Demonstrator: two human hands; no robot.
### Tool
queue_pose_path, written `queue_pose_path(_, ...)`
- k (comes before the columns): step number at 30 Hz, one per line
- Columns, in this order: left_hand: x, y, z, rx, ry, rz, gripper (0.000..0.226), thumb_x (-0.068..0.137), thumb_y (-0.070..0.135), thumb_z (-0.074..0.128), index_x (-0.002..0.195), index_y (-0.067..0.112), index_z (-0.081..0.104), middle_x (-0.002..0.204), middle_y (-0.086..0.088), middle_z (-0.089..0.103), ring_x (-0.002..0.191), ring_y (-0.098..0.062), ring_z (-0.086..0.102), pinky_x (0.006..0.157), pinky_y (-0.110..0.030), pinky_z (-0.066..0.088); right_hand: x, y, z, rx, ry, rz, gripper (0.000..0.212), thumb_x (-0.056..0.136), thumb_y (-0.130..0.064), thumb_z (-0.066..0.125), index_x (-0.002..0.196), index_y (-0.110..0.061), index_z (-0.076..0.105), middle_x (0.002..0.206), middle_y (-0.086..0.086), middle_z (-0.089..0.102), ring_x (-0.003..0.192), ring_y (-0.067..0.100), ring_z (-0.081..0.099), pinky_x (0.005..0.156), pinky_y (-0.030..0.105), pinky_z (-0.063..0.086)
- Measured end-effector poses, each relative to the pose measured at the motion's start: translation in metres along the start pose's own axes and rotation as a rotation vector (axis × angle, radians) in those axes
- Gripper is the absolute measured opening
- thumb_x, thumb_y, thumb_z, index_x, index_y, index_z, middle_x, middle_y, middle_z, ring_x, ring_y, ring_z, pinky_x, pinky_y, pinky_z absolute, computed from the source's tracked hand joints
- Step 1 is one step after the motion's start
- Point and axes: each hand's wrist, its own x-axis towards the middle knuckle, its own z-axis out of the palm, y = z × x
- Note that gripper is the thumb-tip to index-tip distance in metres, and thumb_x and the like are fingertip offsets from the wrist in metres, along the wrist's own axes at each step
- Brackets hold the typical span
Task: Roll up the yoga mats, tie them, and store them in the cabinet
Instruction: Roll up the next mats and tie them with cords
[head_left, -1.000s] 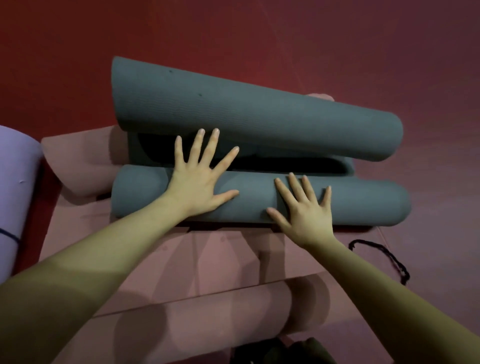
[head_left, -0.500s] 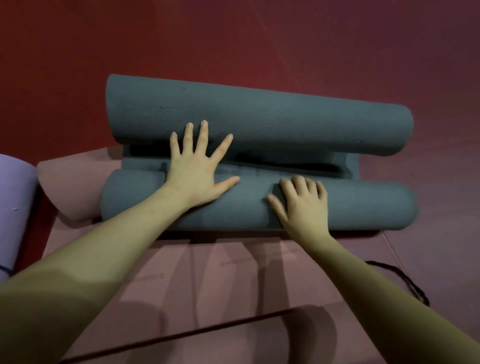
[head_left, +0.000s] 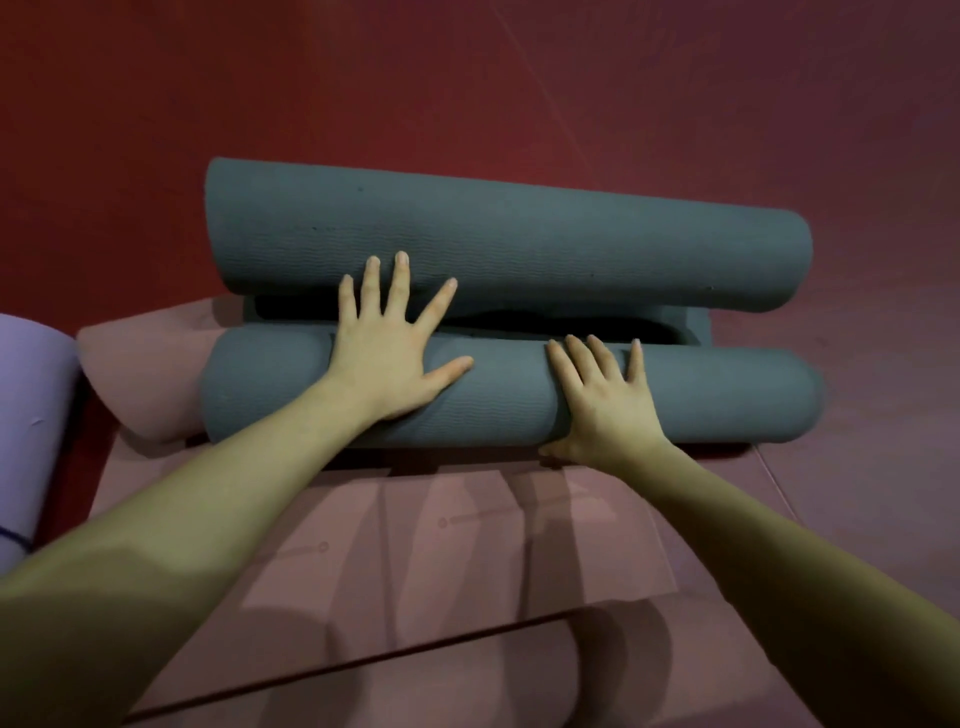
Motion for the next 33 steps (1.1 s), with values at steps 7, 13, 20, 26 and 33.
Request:
queue_pose_path(7,-0.024,0.014,-0.018,-0.058,0.014,0.017,0.087,0.078,0.078,0.014,0.150,0.035,-0.010,0.159,-0.013,-0.005,0.144,-0.039,-0.003,0.111,-0.059,0.003,-0.030,0.012,-0.013,0.050,0.171,-0.093,0.117,0.030,-0.061,0.083,0.127,-0.004,0.053,0.120,0.015,0.061,0.106,0.039,0.060,0.098,0.064,0.037)
queue_pose_path(13,-0.067,0.031,-0.015,-0.047,0.036,0.107,0.089,0.075,0.078,0.009,0.152,0.034,0.006,0.157,-0.014,0.016,0.141,-0.039,0.020,0.104,-0.059,0.023,-0.089,0.004,-0.011,0.065,0.090,-0.106,0.105,0.037,-0.071,0.065,0.119,-0.006,0.059,0.107,0.009,0.065,0.089,0.034,0.063,0.087,0.047,0.047)
queue_pose_path(20,-0.080,0.053,-0.007,-0.024,0.148,0.151,0.087,0.078,0.073,0.027,0.139,0.016,0.049,0.147,-0.012,0.042,0.112,-0.038,0.041,0.090,-0.046,0.027,-0.119,0.008,-0.006,0.059,-0.039,-0.090,0.111,0.034,-0.076,0.068,0.123,-0.012,0.057,0.114,0.006,0.065,0.095,0.031,0.064,0.082,0.045,0.047)
queue_pose_path(26,-0.071,0.051,0.003,-0.016,-0.085,0.088,0.097,0.073,0.079,0.001,0.153,0.025,0.008,0.161,-0.002,0.002,0.145,-0.036,-0.010,0.109,-0.061,-0.006,-0.117,0.010,-0.002,0.127,-0.067,-0.085,0.112,0.047,-0.075,0.065,0.139,-0.017,0.039,0.138,0.006,0.049,0.127,0.028,0.047,0.110,0.057,0.025)
queue_pose_path(33,-0.039,0.047,-0.003,0.009,-0.134,0.074,0.091,0.082,0.079,0.017,0.153,0.024,0.000,0.160,-0.003,-0.006,0.144,-0.037,-0.015,0.110,-0.064,-0.008,-0.124,0.018,0.006,0.234,0.085,-0.097,0.091,0.066,-0.077,0.052,0.139,-0.023,0.039,0.130,0.004,0.055,0.118,0.026,0.052,0.104,0.042,0.019)
